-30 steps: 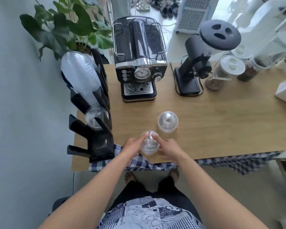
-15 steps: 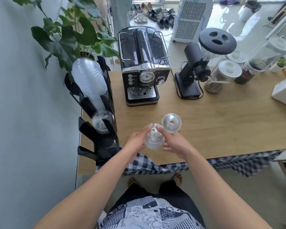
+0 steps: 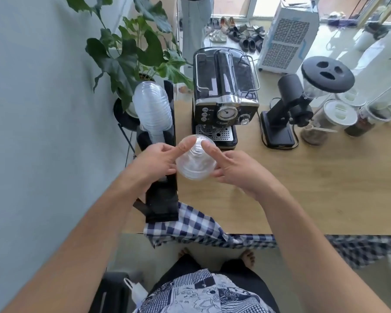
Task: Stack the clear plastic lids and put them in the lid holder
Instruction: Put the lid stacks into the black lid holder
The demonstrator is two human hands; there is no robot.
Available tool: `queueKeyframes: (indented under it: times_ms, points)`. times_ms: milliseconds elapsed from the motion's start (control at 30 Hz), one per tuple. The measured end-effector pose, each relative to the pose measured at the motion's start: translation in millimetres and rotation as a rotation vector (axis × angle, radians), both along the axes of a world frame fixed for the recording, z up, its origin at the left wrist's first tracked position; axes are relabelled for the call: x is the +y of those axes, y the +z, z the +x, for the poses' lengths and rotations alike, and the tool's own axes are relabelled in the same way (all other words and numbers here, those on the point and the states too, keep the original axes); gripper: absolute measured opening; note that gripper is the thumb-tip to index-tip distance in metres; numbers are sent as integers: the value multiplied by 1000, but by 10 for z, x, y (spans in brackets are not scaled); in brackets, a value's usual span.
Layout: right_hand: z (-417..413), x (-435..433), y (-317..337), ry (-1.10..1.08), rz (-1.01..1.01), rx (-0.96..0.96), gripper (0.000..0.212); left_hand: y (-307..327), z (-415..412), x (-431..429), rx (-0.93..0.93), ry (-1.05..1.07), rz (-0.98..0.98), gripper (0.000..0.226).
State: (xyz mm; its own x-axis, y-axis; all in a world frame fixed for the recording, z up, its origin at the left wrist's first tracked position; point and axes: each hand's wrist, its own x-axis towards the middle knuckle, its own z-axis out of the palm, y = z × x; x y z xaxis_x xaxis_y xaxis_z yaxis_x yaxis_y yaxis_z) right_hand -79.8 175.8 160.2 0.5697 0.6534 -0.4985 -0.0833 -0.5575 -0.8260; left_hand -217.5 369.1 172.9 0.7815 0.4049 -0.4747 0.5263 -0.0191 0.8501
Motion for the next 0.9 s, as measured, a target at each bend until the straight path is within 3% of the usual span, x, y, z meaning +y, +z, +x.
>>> queueKeyframes:
  times_ms: [67,200,267,400,633,800,900]
  points:
    - [-150,250,10,52,-33,-40,108,53,-187,174,1,15,-18,95]
    - [-406,585,15,140,-84,-59,138,69,-515,356,44,103,-26,91]
    - [-501,658,33,173,-95,-70,135,29,-642,392,57,130,-29,88]
    - [-577,721,-63,215,-185,-84,130,-114,-808,451,104,163,-55,103]
    - [-578,784,-229,229,-261,-53,121,-290,-873,555,149,146,-147,85]
    - [-546,749,-269,263,-259,-22,123,-407,-966,642,173,90,-166,115]
    - [-536,751,-355,272,-310,-6,127,-476,-975,655,163,117,-144,105]
